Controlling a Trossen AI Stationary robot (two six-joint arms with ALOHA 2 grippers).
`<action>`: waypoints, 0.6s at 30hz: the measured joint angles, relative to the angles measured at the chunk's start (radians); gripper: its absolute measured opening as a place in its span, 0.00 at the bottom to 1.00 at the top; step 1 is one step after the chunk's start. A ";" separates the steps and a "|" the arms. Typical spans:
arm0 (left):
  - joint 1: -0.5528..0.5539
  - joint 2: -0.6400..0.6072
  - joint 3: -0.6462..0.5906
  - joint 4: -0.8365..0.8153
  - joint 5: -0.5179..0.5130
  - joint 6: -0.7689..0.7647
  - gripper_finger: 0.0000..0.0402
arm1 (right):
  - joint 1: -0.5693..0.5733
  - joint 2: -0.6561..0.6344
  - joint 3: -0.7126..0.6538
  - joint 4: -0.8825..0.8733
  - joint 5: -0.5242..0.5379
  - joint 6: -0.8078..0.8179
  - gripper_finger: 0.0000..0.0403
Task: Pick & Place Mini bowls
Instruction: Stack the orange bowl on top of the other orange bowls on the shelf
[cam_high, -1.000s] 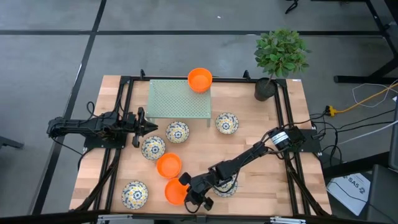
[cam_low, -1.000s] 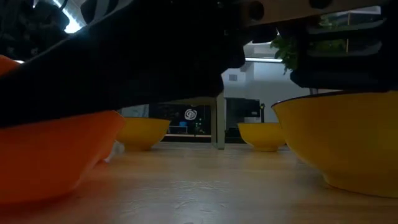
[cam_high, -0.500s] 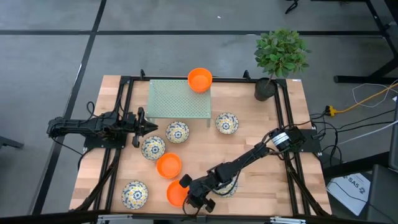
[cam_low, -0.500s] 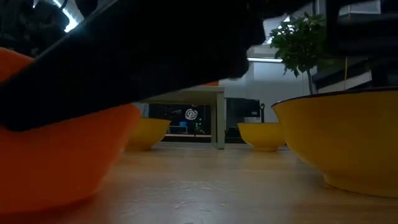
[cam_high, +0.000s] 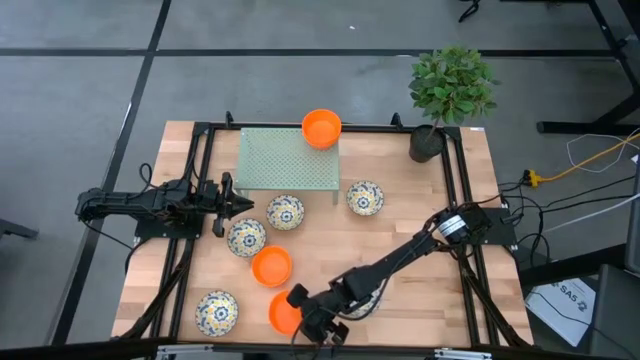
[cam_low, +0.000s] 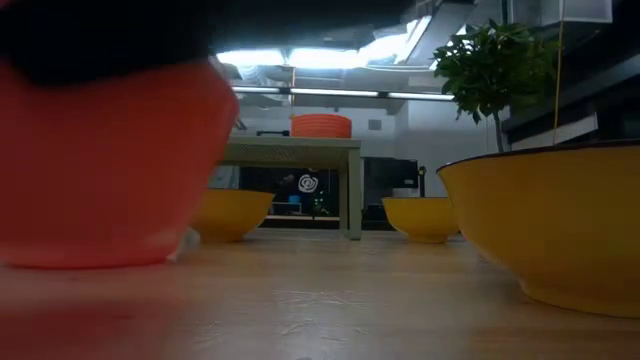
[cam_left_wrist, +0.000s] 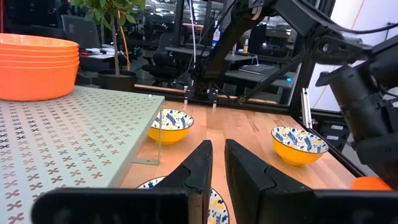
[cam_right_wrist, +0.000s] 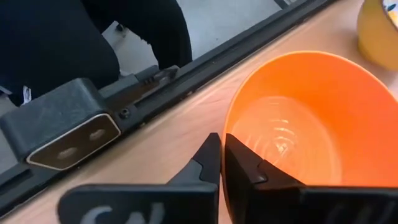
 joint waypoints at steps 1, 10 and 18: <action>0.000 0.000 0.000 0.000 0.000 0.000 0.09 | 0.000 0.000 0.011 -0.017 0.000 -0.002 0.02; 0.000 0.000 0.000 0.000 0.000 0.000 0.09 | 0.000 0.000 0.139 -0.142 0.000 -0.059 0.02; 0.000 0.000 0.000 0.000 0.000 0.000 0.09 | -0.012 0.000 0.340 -0.317 -0.001 -0.100 0.02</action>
